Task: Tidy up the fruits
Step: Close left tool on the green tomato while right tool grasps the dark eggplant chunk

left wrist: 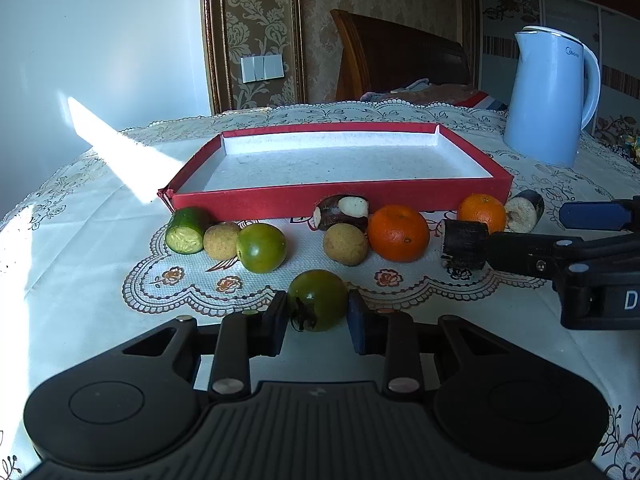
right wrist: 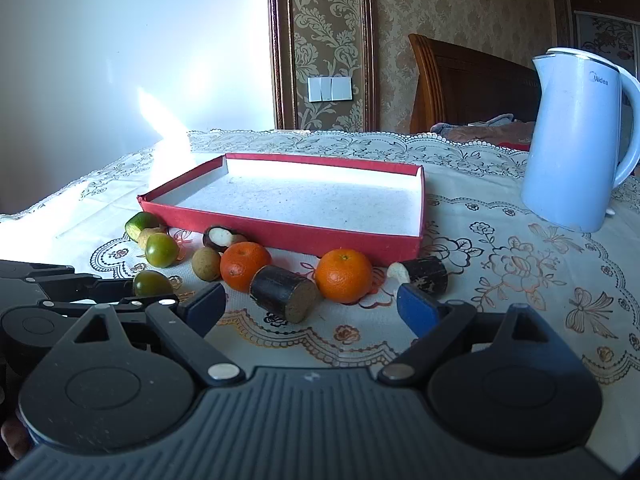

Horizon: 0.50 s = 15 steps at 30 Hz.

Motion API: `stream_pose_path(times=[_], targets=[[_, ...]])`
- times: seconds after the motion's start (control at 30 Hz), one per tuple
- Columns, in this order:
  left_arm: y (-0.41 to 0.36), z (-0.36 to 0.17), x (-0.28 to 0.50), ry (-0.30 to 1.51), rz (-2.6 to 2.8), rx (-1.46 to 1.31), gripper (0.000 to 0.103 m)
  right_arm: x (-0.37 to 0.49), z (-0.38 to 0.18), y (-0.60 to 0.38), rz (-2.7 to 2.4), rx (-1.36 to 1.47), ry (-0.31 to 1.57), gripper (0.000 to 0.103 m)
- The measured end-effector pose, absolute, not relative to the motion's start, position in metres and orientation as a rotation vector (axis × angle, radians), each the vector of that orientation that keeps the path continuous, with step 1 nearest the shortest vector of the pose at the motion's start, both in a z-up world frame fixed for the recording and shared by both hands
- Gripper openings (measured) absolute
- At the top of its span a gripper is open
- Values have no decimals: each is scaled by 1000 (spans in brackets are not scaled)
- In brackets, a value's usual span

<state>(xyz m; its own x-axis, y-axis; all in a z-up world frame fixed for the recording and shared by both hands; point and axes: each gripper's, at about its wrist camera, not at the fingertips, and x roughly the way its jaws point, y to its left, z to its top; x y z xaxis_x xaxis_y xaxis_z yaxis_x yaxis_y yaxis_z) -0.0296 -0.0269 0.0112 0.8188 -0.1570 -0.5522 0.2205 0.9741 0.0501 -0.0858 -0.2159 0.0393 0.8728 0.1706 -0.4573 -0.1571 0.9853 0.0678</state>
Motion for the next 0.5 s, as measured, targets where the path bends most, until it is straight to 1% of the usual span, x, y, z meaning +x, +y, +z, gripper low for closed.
stream_pose_path(times=[0.1,0.17,0.3,0.5], targets=[[-22,12,-31,577,-185,103,30,-79,37,-207,142,36,508,84],[-18,13,-33,574,-185,100,30,-74,35,-202,125,41,521,83],[-6,15,-36,563,-169,86,30,-62,30,-197,74,40,558,65],[8,16,-37,544,-159,75,30,-55,27,-192,52,79,591,64]])
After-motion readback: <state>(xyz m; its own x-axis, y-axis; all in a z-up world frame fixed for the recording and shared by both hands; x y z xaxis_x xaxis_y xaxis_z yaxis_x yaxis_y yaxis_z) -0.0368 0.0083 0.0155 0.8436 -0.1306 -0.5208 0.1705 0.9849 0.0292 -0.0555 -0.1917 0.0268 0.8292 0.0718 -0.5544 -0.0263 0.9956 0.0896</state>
